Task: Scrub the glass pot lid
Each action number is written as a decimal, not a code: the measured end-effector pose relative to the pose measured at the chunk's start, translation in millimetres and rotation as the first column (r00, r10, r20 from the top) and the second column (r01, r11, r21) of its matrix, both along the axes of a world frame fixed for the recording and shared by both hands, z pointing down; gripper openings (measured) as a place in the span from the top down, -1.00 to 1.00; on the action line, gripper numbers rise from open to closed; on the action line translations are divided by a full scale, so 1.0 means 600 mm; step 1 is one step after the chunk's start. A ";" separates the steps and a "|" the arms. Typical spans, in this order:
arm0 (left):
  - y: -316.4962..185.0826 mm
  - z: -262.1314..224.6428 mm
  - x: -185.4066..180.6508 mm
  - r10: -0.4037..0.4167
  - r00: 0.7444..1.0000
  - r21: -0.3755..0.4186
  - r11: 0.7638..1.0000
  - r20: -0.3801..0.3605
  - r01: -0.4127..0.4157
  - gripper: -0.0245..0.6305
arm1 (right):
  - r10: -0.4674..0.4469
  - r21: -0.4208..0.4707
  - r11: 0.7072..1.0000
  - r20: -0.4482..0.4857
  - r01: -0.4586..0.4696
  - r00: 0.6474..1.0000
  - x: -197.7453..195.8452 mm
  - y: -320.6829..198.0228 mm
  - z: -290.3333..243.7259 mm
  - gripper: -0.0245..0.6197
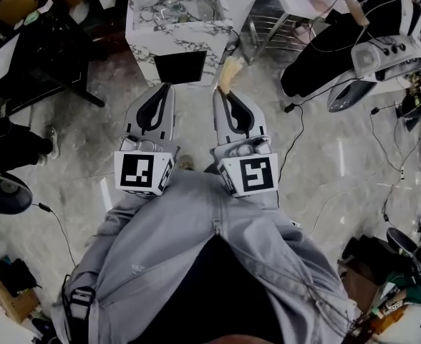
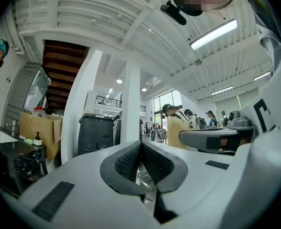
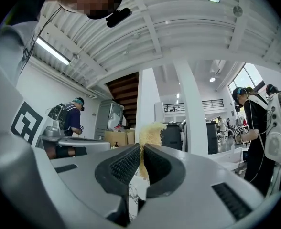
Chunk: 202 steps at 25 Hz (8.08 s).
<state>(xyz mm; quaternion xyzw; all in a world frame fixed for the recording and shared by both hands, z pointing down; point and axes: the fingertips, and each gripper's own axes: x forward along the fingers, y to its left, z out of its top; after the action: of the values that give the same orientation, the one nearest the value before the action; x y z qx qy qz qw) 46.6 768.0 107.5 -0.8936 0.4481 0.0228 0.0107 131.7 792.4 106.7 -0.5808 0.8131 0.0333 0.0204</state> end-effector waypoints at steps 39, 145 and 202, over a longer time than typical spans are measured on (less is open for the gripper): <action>-0.563 0.055 0.042 -0.147 0.989 -0.062 0.987 -0.009 0.146 0.88 | -0.183 -0.029 0.983 -0.008 0.182 0.983 0.043 -0.602 0.040 0.79; -1.194 0.712 -0.036 -0.127 0.984 -0.747 0.640 0.126 0.178 0.46 | -0.425 -0.408 0.821 0.031 0.400 0.905 -0.072 -1.245 0.611 0.79; -1.161 0.719 -0.037 -0.235 0.972 -0.928 0.358 0.012 0.098 0.71 | -0.537 -0.560 0.728 -0.105 0.396 0.837 -0.008 -1.237 0.632 0.79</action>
<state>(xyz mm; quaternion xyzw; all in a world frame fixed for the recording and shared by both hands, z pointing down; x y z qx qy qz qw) 24.6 71.3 539.1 -0.6936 0.4721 -0.1774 -0.5144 126.9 50.0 486.1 -0.3295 0.9070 -0.1164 -0.2349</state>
